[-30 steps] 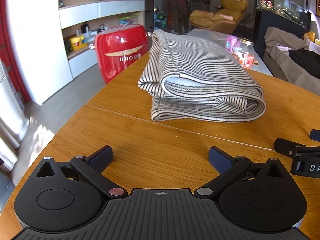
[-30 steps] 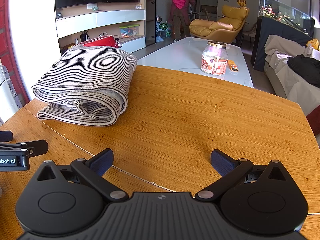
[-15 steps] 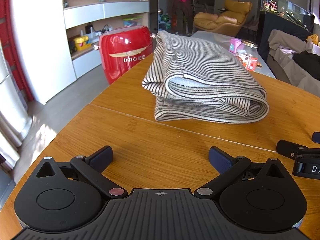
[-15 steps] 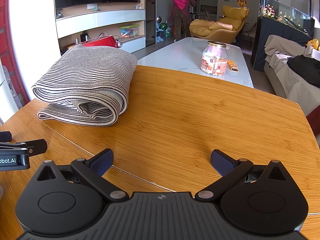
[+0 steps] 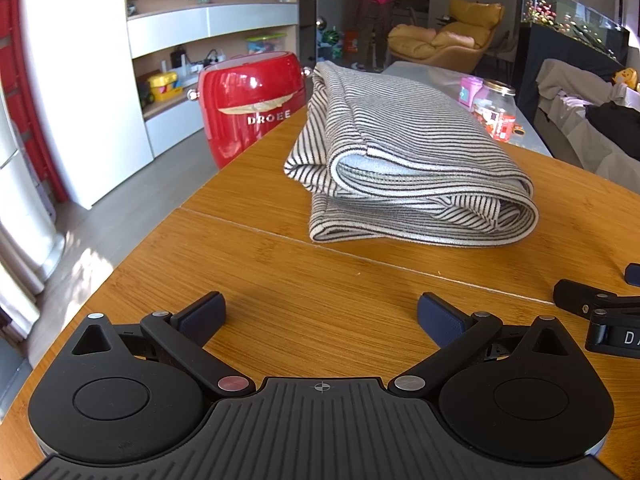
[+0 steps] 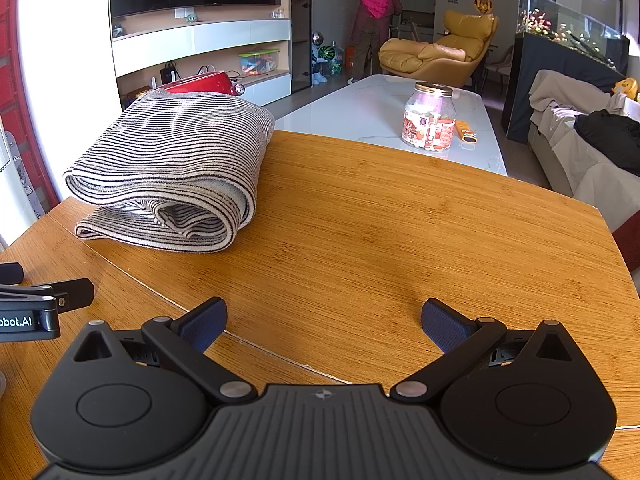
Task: Fold clothes
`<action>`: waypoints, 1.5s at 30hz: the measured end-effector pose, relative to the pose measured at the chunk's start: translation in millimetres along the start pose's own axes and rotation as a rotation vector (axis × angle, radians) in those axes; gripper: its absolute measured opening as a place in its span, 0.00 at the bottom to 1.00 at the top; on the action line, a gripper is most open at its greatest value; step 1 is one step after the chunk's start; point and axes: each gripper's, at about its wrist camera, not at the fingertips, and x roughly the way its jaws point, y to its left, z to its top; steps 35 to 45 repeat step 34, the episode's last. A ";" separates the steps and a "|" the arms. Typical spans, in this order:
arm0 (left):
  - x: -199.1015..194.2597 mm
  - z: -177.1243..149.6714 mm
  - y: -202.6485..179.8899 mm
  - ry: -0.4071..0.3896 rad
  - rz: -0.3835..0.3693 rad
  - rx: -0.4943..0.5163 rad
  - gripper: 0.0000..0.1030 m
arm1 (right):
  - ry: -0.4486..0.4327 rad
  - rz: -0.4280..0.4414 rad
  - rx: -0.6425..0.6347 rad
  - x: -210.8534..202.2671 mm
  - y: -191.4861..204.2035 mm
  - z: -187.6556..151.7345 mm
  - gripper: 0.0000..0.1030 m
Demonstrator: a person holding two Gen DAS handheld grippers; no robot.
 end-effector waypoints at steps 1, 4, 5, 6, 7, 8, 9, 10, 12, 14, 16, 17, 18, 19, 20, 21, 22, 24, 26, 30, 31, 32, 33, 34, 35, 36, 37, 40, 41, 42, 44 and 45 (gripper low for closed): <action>0.0 0.1 -0.1 0.000 0.000 0.000 1.00 | 0.000 0.000 0.000 0.0 0.0 0.0 1.00; 0.0 0.2 -0.2 0.000 0.000 0.000 1.00 | 0.000 0.000 0.000 0.1 0.0 0.0 1.00; 0.2 0.1 0.0 0.000 0.000 0.000 1.00 | 0.000 0.000 0.000 0.1 0.0 -0.1 1.00; 0.2 0.1 0.0 0.000 0.000 0.000 1.00 | 0.000 0.000 0.000 0.1 0.0 -0.1 1.00; 0.3 0.1 0.1 0.000 0.000 0.000 1.00 | 0.000 0.000 0.000 0.1 0.0 -0.1 1.00; 0.1 0.0 0.0 0.000 0.001 0.000 1.00 | 0.000 0.000 0.000 0.1 0.1 -0.1 1.00; -0.3 -0.2 -0.1 0.000 0.003 -0.001 1.00 | 0.000 0.000 0.000 0.1 0.1 -0.1 1.00; -0.9 -0.6 -0.2 0.000 0.006 -0.003 1.00 | 0.000 0.000 0.000 0.1 0.2 -0.1 1.00; -2.4 -1.6 -0.5 0.001 0.014 -0.009 1.00 | 0.000 0.000 0.000 0.2 0.3 -0.1 1.00; -3.8 -2.6 -0.7 0.001 0.020 -0.013 1.00 | 0.000 -0.001 0.000 0.2 0.3 -0.1 1.00; -4.4 -3.1 -0.5 0.001 0.020 -0.015 1.00 | 0.000 -0.002 0.001 0.2 0.4 0.0 1.00; -4.3 -3.1 -0.3 0.001 0.019 -0.015 1.00 | 0.000 -0.003 0.002 0.3 0.6 0.1 1.00; -4.3 -3.1 -0.2 0.001 0.019 -0.015 1.00 | 0.000 -0.004 0.002 0.3 0.6 0.1 1.00; -4.2 -3.0 0.0 0.001 0.019 -0.015 1.00 | 0.000 -0.004 0.002 0.2 0.5 0.0 1.00; -4.1 -2.8 0.2 0.001 0.019 -0.015 1.00 | 0.000 -0.004 0.002 0.2 0.5 0.0 1.00; -4.1 -2.8 0.2 0.001 0.019 -0.015 1.00 | 0.000 -0.004 0.001 0.2 0.5 -0.1 1.00; -4.1 -2.9 0.1 0.001 0.019 -0.015 1.00 | 0.000 -0.004 0.001 0.2 0.5 -0.1 1.00; -4.0 -3.0 -0.2 0.001 0.019 -0.015 1.00 | 0.000 -0.004 0.001 0.2 0.4 -0.2 1.00; -3.7 -2.9 -0.5 0.001 0.019 -0.015 1.00 | 0.001 -0.005 0.001 0.1 0.5 -0.3 1.00; -3.8 -3.0 0.1 0.002 0.017 -0.014 1.00 | 0.000 -0.005 0.001 0.2 0.3 -0.1 1.00; -3.8 -3.0 0.5 0.002 0.015 -0.014 1.00 | 0.000 -0.005 0.002 0.1 -0.1 -0.2 1.00; -3.8 -3.0 0.9 0.002 0.014 -0.014 1.00 | 0.001 -0.006 0.002 0.1 0.0 -0.1 1.00; -3.9 -2.9 1.6 0.002 0.009 -0.012 1.00 | 0.000 -0.010 0.006 -0.1 0.9 -0.7 1.00; -4.4 -2.5 3.6 0.002 -0.004 -0.014 1.00 | 0.000 -0.020 0.017 -0.1 4.7 -0.8 1.00; -4.4 -2.5 3.6 0.002 -0.004 -0.014 1.00 | 0.000 -0.020 0.017 -0.1 4.7 -0.8 1.00; -4.4 -2.5 3.6 0.002 -0.004 -0.014 1.00 | 0.000 -0.020 0.017 -0.1 4.7 -0.8 1.00; -4.4 -2.5 3.6 0.002 -0.004 -0.014 1.00 | 0.000 -0.020 0.017 -0.1 4.7 -0.8 1.00; -4.4 -2.5 3.6 0.002 -0.004 -0.014 1.00 | 0.000 -0.020 0.017 -0.1 4.7 -0.8 1.00; -4.4 -2.5 3.6 0.002 -0.004 -0.014 1.00 | 0.000 -0.020 0.017 -0.1 4.7 -0.8 1.00; -4.4 -2.5 3.6 0.002 -0.004 -0.014 1.00 | 0.000 -0.020 0.017 -0.1 4.7 -0.8 1.00; -4.4 -2.5 3.6 0.002 -0.004 -0.014 1.00 | 0.000 -0.020 0.017 -0.1 4.7 -0.8 1.00; -4.4 -2.5 3.6 0.002 -0.004 -0.014 1.00 | 0.000 -0.020 0.017 -0.1 4.7 -0.8 1.00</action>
